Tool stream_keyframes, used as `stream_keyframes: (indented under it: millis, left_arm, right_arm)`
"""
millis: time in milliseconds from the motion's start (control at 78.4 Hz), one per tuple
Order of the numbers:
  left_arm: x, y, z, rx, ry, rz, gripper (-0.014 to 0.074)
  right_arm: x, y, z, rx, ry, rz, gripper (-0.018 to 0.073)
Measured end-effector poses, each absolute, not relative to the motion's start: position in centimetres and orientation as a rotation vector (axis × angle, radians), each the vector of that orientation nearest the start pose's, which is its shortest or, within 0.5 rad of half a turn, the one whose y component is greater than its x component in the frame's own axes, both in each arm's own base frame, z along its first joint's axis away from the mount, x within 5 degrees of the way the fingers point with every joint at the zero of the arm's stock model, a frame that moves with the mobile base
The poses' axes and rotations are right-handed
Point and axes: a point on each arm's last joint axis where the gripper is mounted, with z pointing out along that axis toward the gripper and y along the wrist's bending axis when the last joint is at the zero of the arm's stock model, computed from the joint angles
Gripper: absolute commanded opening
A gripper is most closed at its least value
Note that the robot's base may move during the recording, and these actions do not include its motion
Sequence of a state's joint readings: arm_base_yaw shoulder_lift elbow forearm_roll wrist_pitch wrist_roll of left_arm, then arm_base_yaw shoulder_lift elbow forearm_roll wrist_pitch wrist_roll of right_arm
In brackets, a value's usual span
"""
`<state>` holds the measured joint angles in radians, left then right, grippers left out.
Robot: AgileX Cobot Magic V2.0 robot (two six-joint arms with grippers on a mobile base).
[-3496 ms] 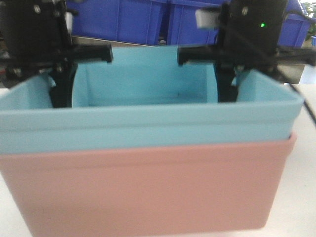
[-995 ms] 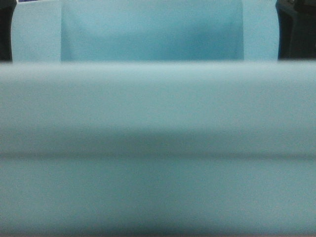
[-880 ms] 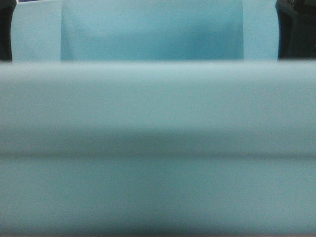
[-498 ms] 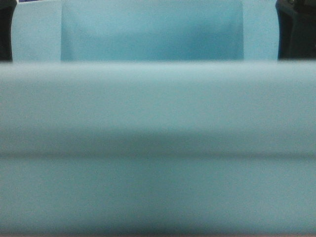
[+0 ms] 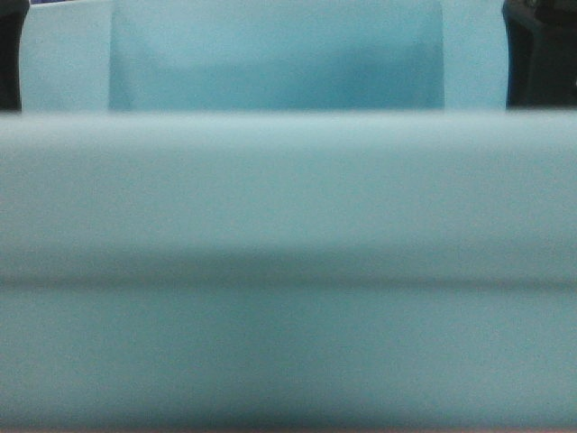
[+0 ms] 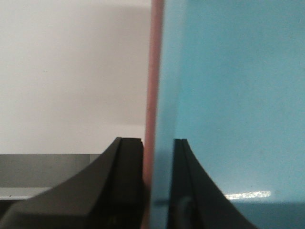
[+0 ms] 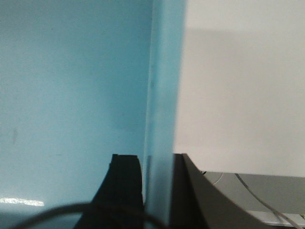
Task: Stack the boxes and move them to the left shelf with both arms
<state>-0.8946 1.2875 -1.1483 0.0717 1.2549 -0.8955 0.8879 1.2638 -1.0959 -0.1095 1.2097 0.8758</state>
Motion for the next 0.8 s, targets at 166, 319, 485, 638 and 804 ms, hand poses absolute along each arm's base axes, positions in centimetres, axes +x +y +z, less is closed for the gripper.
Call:
stream_keyframes:
  millis: [166, 319, 485, 638, 804]
  left_arm:
    - [15.08, -17.80, 32.62, 0.018, 2.914, -0.234, 0.0000]
    - [14.98, -17.84, 32.62, 0.015, 2.923, -0.245, 0.0000]
    - [14.95, -17.87, 32.61, 0.013, 2.926, -0.249, 0.0000]
    - [14.95, -17.87, 32.61, 0.013, 2.926, -0.249, 0.0000]
    - [14.94, -17.88, 32.61, 0.013, 2.927, -0.251, 0.0000]
  right_arm:
    - [15.13, 17.12, 31.86, -0.052, 2.873, 0.214, 0.0057]
    - [15.13, 17.12, 31.86, -0.052, 2.873, 0.214, 0.0057]
    - [15.12, 17.09, 31.85, -0.052, 2.874, 0.208, 0.0057]
    - [15.12, 17.09, 31.85, -0.052, 2.874, 0.208, 0.0057]
    - [15.08, 17.04, 31.87, -0.052, 2.876, 0.205, 0.0057]
